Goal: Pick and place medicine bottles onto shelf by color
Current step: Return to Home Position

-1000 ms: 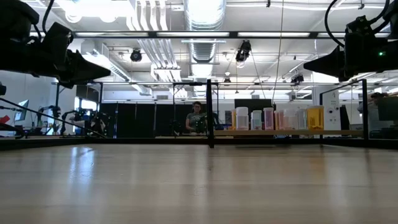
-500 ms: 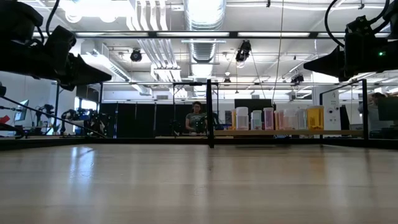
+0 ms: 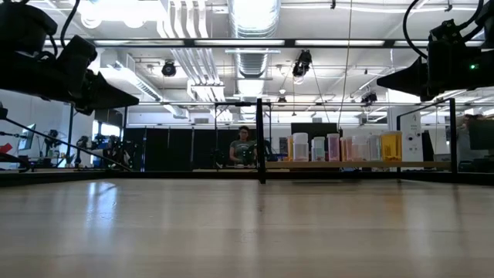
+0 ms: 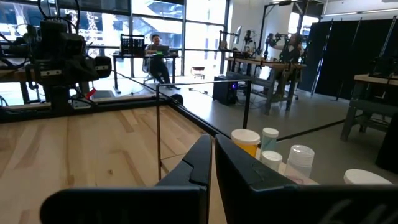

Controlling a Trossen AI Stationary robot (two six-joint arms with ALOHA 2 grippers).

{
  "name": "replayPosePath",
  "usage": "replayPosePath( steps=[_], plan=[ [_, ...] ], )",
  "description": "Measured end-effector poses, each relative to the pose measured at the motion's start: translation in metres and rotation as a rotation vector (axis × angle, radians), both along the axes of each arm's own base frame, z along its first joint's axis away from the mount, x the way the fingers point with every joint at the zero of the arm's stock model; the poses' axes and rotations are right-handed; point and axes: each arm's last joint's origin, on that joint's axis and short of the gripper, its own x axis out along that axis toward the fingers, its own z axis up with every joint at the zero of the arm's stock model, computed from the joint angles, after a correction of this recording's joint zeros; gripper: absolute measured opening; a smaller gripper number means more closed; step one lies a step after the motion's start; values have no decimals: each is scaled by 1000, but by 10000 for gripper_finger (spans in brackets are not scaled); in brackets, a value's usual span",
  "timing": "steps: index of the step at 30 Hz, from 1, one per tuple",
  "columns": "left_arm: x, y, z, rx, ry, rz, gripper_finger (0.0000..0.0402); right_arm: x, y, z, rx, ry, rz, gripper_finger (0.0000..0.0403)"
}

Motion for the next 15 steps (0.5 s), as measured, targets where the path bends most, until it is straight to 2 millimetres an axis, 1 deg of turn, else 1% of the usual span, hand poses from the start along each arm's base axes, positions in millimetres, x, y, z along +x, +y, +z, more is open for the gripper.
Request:
replayPosePath(
  steps=[15],
  plan=[
    [1, 0, -2, -3, 21, 0, 0, 0, 0, 0, 0, 0, 0, 12]
  ],
)
